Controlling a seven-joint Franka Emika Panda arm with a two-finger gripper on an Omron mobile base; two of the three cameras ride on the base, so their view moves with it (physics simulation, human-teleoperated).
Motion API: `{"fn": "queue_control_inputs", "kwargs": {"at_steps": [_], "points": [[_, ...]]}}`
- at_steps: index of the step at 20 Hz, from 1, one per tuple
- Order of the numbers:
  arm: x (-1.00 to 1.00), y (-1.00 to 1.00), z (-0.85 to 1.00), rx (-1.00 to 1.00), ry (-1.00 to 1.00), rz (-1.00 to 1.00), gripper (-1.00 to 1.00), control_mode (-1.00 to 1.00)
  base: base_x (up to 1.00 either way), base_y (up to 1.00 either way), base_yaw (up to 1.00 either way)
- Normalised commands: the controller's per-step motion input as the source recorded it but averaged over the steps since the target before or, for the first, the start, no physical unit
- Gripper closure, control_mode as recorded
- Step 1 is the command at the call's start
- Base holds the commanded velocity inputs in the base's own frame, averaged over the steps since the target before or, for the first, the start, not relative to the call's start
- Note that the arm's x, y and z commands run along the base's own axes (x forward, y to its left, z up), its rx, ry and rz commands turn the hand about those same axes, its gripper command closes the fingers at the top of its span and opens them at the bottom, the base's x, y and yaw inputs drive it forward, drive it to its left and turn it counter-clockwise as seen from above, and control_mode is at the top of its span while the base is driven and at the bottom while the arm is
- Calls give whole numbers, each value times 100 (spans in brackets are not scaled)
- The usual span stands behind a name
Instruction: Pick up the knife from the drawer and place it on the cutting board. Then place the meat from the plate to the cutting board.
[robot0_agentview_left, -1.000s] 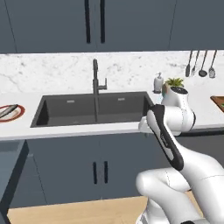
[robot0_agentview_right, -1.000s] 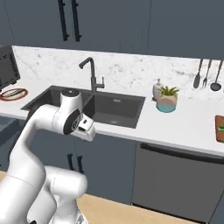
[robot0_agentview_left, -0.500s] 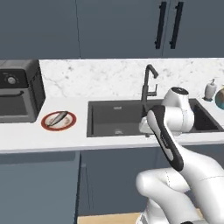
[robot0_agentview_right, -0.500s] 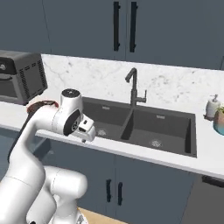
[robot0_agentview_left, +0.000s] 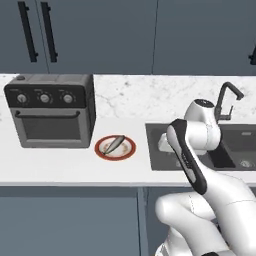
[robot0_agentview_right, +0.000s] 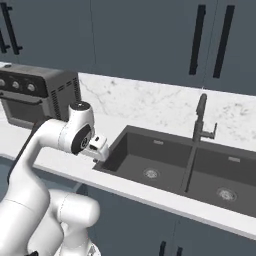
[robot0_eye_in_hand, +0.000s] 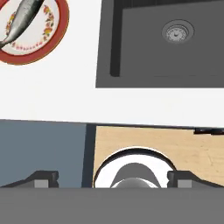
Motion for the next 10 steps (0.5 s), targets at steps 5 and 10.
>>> {"fn": "queue_control_inputs", "kwargs": {"at_steps": [5, 10], "points": [[0, 0, 0, 0, 0, 0, -100, 100, 47, -1, 30], [12, 10, -18, -6, 0, 12, -100, -100, 23, 2, 21]]}}
